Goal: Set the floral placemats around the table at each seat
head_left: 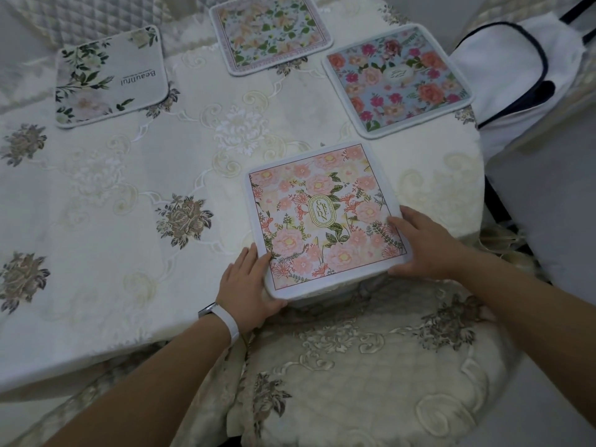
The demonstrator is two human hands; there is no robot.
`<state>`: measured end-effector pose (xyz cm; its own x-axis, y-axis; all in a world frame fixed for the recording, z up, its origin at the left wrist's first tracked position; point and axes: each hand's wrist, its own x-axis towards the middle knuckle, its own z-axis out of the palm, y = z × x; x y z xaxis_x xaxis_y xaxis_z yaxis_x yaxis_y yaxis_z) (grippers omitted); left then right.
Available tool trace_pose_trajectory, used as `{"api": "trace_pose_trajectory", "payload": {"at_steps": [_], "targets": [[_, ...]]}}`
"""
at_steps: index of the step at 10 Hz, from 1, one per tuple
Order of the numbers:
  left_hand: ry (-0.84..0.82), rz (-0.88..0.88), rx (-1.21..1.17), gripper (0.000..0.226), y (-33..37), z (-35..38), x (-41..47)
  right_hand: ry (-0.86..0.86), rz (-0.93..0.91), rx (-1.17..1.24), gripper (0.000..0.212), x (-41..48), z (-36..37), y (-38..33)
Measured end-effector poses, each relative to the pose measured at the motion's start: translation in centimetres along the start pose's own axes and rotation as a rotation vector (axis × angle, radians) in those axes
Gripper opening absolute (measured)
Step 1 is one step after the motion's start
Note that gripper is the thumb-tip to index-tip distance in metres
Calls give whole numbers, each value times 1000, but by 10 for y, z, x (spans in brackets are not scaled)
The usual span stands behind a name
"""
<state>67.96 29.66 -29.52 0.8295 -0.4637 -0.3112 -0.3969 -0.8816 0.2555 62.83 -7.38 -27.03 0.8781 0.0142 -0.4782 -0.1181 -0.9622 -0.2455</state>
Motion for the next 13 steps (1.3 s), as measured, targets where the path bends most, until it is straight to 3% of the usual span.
{"api": "trace_pose_trajectory", "payload": {"at_steps": [8,10,11,12,13], "targets": [[-7,-18,-24,100,3,8,-7,-1,-41,-49,110,1,9,14],[-31,-90,-138,93,10,-6,-12,-45,-1,-29,110,1,5,8],[36,-136,-259,75,16,-24,-23,-112,44,7,98,0,-10,4],[133,-131,-288,56,13,-42,-36,-34,71,30,72,-3,-32,-9],[198,-105,-239,60,5,-63,-47,95,18,23,59,-7,-49,-36]]}}
